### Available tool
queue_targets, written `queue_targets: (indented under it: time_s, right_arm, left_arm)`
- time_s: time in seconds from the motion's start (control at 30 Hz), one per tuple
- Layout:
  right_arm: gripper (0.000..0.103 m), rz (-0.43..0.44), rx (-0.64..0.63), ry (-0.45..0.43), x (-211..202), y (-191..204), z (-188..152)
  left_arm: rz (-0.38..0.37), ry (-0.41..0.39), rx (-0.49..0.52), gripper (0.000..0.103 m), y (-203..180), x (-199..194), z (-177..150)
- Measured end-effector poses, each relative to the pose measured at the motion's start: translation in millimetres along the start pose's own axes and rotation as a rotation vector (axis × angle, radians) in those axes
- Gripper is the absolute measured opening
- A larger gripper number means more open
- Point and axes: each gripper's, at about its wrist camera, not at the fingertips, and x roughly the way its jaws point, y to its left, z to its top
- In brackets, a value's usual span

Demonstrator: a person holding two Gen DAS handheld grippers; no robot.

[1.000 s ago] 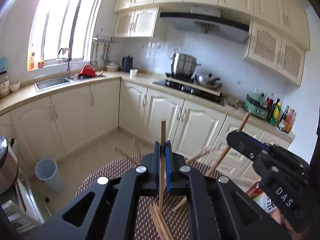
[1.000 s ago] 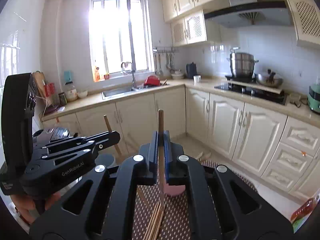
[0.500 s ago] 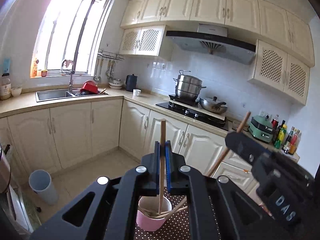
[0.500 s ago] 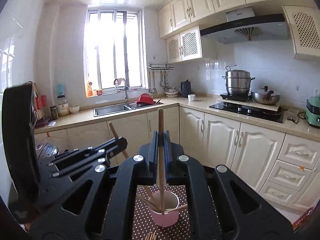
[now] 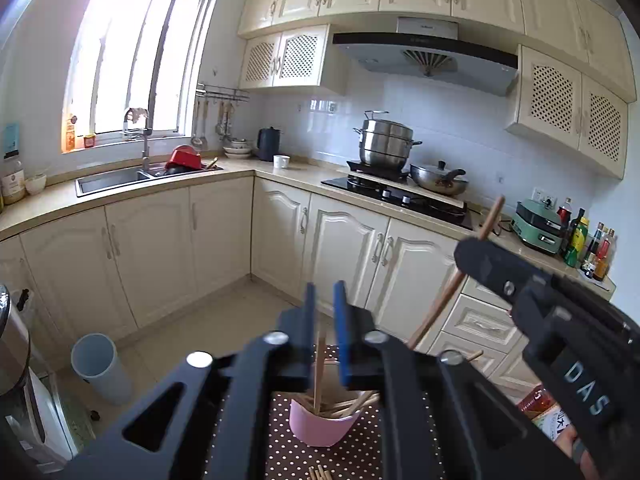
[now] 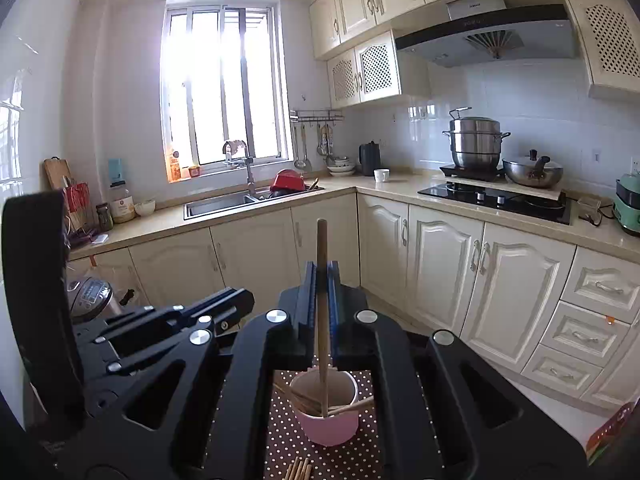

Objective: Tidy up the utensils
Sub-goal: 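Lower the left gripper's chopstick into the cup and open it while the right gripper releases its chopstick, then withdraw the left gripper from the cup toward the pile while the right gripper follows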

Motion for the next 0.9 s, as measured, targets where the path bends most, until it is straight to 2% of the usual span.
queue_targets:
  time_s: [0.07, 0.2, 0.33, 0.4, 0.63, 0.9]
  right_arm:
    - [0.006, 0.002, -0.001, 0.014, 1, -1, -4]
    - [0.006, 0.007, 0.003, 0.043, 5, 0, -13]
    - [0.006, 0.010, 0.007, 0.079, 10, 1, -22]
    - [0.006, 0.013, 0.011, 0.101, 13, 2, -28]
    - [0.006, 0.013, 0.024, 0.174, 23, 6, -47]
    - [0.007, -0.012, 0.029, 0.168, 7, 11, -48]
  left_arm:
    - [0.015, -0.014, 0.006, 0.034, 3, -5, -2]
    - [0.014, -0.011, -0.005, 0.034, 7, -10, -4]
    - [0.039, -0.014, 0.001, 0.036, 11, -17, -8]
    - [0.058, -0.016, 0.008, 0.040, 13, -21, -11]
    - [0.083, 0.007, 0.018, 0.042, 20, -27, -19]
    - [0.093, 0.014, 0.018, 0.050, 27, -42, -25]
